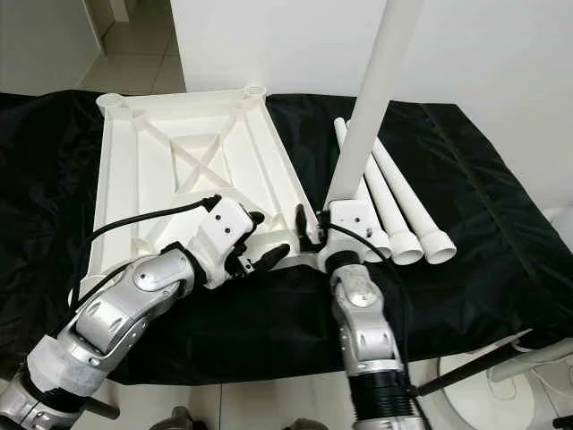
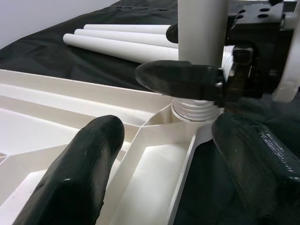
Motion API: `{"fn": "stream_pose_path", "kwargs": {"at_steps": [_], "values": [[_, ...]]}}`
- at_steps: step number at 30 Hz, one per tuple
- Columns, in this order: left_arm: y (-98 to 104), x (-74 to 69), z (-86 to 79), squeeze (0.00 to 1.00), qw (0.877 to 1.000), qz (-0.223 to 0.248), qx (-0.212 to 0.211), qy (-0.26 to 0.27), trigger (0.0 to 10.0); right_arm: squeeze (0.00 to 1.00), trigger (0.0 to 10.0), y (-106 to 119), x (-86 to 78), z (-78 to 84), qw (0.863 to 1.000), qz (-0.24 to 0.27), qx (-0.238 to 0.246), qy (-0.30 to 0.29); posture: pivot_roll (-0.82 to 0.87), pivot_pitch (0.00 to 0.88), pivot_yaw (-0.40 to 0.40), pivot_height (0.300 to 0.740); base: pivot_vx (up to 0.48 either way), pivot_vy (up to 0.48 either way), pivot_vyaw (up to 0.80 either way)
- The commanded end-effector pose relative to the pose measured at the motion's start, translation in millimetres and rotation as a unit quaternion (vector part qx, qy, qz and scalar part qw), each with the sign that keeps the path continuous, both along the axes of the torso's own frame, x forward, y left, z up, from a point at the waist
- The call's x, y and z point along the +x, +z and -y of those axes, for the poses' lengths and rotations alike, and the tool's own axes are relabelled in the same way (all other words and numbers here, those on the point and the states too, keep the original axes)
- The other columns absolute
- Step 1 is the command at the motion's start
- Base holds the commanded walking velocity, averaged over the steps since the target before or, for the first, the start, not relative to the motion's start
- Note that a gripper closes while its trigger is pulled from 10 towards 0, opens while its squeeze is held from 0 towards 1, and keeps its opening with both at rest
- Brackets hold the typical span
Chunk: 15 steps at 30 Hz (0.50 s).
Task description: Building children table
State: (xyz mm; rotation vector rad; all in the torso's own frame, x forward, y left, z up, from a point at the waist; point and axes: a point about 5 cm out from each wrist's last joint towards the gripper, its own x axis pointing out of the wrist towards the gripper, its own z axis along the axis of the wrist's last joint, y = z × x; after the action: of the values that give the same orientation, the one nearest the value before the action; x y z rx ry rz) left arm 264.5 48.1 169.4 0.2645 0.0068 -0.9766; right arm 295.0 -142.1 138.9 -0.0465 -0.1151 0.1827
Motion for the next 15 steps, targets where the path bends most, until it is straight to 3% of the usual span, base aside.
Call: {"fn": "stream_pose_path", "kwargs": {"at_steps": [1, 3, 5, 15], "values": [[-2.8, -5.2, 4.1, 0.0, 0.999, -0.006, 0.012, -0.045, 10.0, 0.0, 10.0, -7.1, 0.0, 1.0, 0.999, -0.011, -0.001, 0.033, -0.07, 0.0, -0.021, 0.74, 0.0, 0.0, 0.0], [-3.2, -5.7, 4.8, 0.0, 0.999, -0.006, 0.012, -0.047, 10.0, 0.0, 10.0, -8.2, 0.6, 3.1, 0.999, -0.013, -0.006, 0.05, -0.07, 0.0, -0.021, 0.74, 0.0, 0.0, 0.0], [-2.8, -6.0, 6.5, 0.0, 0.999, -0.006, 0.012, -0.05, 10.0, 0.0, 10.0, -10.3, 1.1, 7.1, 0.994, -0.016, -0.027, 0.105, -0.08, 0.0, -0.017, 0.74, 0.0, 0.0, 0.0], [0.0, -0.8, 7.7, 0.0, 0.999, -0.001, 0.01, -0.051, 10.0, 0.0, 10.0, -15.1, 6.7, 21.5, 0.978, -0.03, -0.085, 0.191, -0.09, 0.0, -0.01, 0.74, 0.0, 0.0, 0.0]]}}
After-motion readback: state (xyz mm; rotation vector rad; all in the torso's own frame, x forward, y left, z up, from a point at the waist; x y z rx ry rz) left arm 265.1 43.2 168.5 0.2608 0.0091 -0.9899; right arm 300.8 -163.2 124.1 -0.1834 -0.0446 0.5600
